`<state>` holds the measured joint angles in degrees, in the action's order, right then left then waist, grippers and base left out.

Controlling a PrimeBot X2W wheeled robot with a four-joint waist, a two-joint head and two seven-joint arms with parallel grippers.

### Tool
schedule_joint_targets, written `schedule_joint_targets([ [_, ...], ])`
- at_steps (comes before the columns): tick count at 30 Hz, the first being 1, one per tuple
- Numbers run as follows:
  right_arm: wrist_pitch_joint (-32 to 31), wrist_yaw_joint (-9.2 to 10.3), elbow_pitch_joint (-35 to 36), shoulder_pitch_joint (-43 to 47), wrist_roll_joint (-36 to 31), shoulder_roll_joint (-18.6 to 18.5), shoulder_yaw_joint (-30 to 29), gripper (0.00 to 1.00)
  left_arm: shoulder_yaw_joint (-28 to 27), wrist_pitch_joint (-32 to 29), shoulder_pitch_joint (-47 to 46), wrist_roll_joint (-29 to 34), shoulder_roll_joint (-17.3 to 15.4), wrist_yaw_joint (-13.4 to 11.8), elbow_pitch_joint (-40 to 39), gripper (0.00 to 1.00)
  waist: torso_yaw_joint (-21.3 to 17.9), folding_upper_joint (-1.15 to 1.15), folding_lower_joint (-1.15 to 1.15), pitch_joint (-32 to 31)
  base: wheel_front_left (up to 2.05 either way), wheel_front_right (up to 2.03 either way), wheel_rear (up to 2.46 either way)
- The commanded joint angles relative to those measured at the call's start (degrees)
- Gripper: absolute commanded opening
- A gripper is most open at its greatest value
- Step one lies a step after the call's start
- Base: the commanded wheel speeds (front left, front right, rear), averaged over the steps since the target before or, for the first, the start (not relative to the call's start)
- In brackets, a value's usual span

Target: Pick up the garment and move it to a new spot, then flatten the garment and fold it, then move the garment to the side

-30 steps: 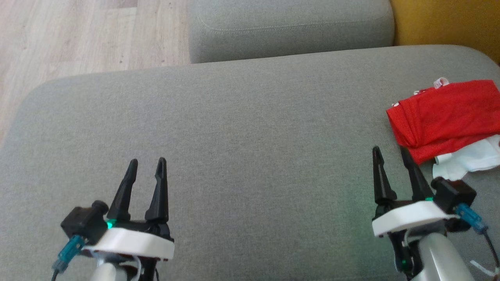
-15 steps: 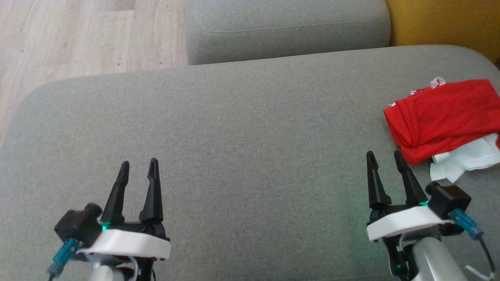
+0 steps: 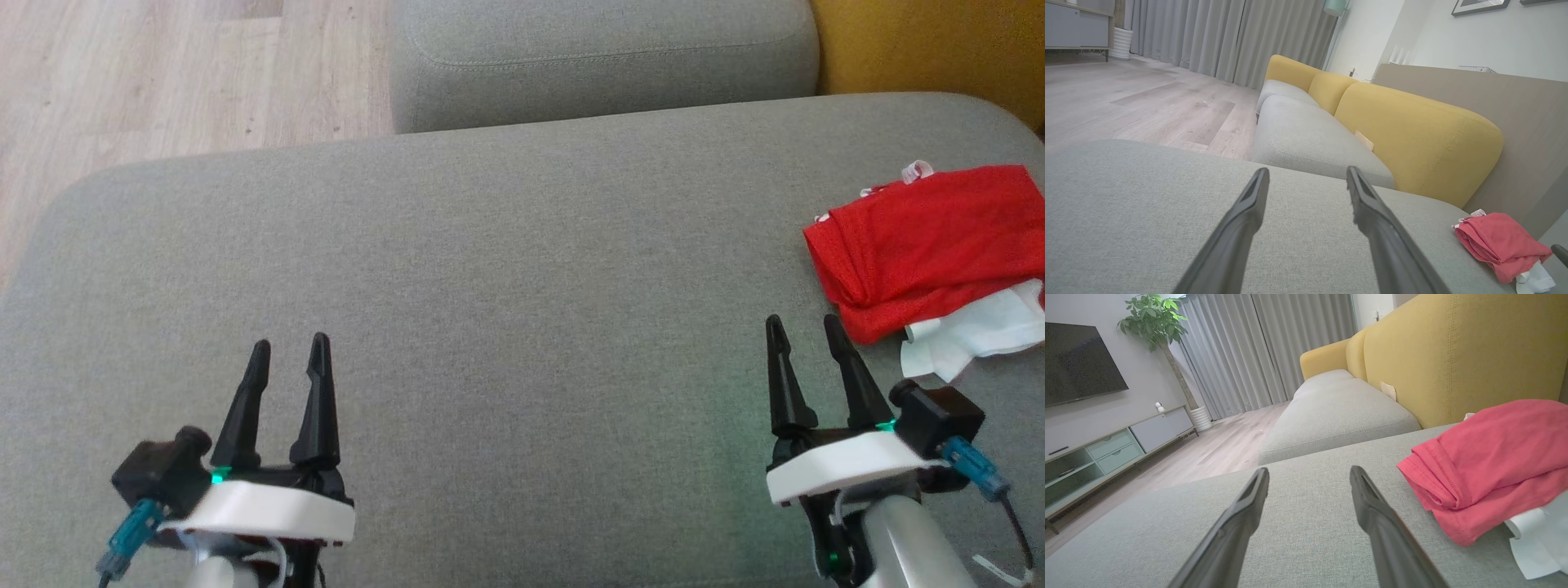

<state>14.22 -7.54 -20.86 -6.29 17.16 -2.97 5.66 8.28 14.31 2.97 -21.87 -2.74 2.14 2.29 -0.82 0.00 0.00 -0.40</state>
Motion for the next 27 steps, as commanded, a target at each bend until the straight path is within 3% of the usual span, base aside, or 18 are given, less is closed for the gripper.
schedule_joint_targets([
  [1,0.8,0.05,2.1,-1.8,0.0,0.1,1.4,1.0,-2.4,0.7,-1.7,-0.2,-0.1,0.3,-1.5,1.0,0.0,0.0,0.0,0.0,0.0,0.0,0.0],
  [19,0.8,0.05,1.5,-2.1,0.1,0.1,1.9,1.0,-2.5,0.7,-1.5,-3.4,-0.1,1.7,0.8,1.0,-0.2,0.0,0.0,0.0,0.0,0.0,0.0],
  [20,0.1,0.0,-0.2,0.0,0.0,0.0,0.5,0.0,-0.3,0.0,0.3,-3.4,0.0,1.4,2.6,0.0,-0.2,0.0,0.0,0.0,0.0,0.0,0.0],
  [27,-0.5,0.0,-2.9,1.5,2.2,0.0,0.3,0.0,-0.1,-0.6,1.3,-5.4,0.0,1.5,6.3,0.0,-0.2,0.0,0.0,0.0,0.0,0.0,0.0],
])
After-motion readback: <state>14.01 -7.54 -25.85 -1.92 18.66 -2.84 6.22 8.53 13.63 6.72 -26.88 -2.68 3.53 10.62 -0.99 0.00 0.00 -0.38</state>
